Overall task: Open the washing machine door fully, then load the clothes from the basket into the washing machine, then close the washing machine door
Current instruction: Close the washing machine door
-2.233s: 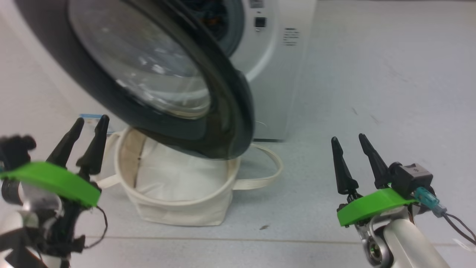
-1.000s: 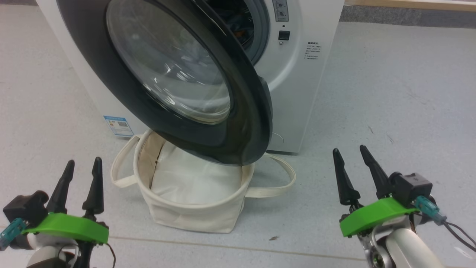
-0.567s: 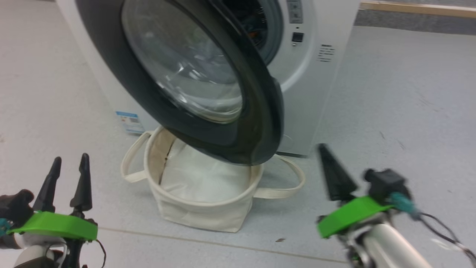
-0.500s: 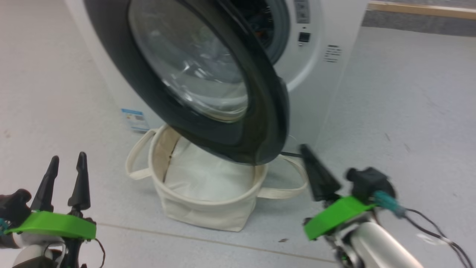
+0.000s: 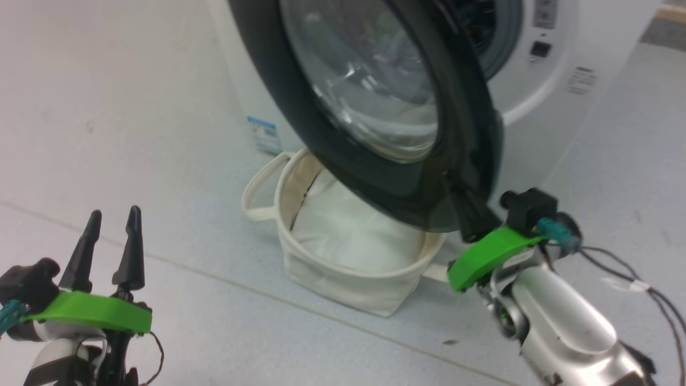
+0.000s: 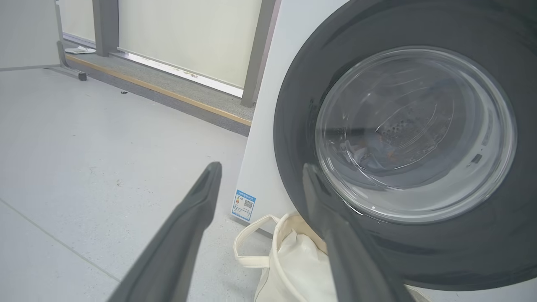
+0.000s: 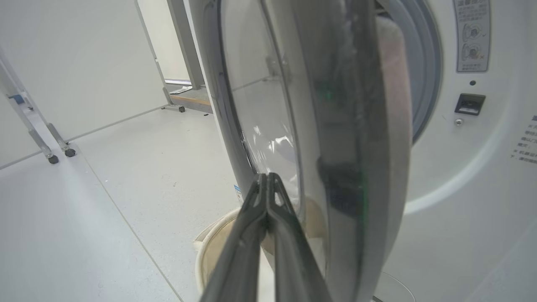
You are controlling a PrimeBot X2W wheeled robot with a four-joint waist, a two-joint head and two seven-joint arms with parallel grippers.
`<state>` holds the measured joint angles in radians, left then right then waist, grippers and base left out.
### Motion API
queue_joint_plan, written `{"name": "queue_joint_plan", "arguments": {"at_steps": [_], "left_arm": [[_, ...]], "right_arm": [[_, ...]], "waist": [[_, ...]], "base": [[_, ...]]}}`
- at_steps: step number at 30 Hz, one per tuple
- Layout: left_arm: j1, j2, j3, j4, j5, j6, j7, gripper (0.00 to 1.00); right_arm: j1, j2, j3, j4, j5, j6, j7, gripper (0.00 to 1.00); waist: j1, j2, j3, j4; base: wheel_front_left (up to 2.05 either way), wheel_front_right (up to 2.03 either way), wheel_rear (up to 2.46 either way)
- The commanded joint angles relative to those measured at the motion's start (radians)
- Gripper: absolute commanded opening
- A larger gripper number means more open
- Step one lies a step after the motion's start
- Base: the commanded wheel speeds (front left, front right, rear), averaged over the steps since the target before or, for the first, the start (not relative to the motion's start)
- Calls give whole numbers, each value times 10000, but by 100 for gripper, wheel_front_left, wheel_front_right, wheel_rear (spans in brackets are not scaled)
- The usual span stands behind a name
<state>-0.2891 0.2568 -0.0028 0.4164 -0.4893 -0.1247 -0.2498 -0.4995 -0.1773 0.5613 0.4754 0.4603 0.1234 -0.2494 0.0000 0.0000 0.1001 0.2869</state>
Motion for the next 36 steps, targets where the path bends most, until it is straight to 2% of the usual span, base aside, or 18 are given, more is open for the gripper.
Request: {"name": "queue_joint_plan", "arguments": {"at_steps": [1, 7, 11, 20, 36], "left_arm": [[-497, 305, 342, -315, -99, -59, -120, 100], [-571, 292, 321, -399, -160, -59, -120, 100], [-645, 293, 359, -506, -204, -59, -120, 100], [-974, 383, 409, -702, -261, -59, -120, 100], [-1446, 316, 237, -813, -238, -59, -120, 100]], "right_arm": [[-390, -20, -214, -77, -158, 73, -124, 0], [-672, -182, -1357, 264, -734, 73, -124, 0], [-844, -162, -2491, 178, -1276, 73, -124, 0], [-1604, -141, -3683, 168, -1900, 73, -124, 0], [-4265, -340, -5363, 1717, -3058, 73, -124, 0]], "waist": [[0, 0, 369, 345], [0, 0, 886, 463], [0, 0, 1394, 383], [0, 0, 2263, 253], [0, 0, 3112, 624]], "base": [[0, 0, 0], [0, 0, 0], [0, 0, 0], [0, 0, 0], [0, 0, 0]]}}
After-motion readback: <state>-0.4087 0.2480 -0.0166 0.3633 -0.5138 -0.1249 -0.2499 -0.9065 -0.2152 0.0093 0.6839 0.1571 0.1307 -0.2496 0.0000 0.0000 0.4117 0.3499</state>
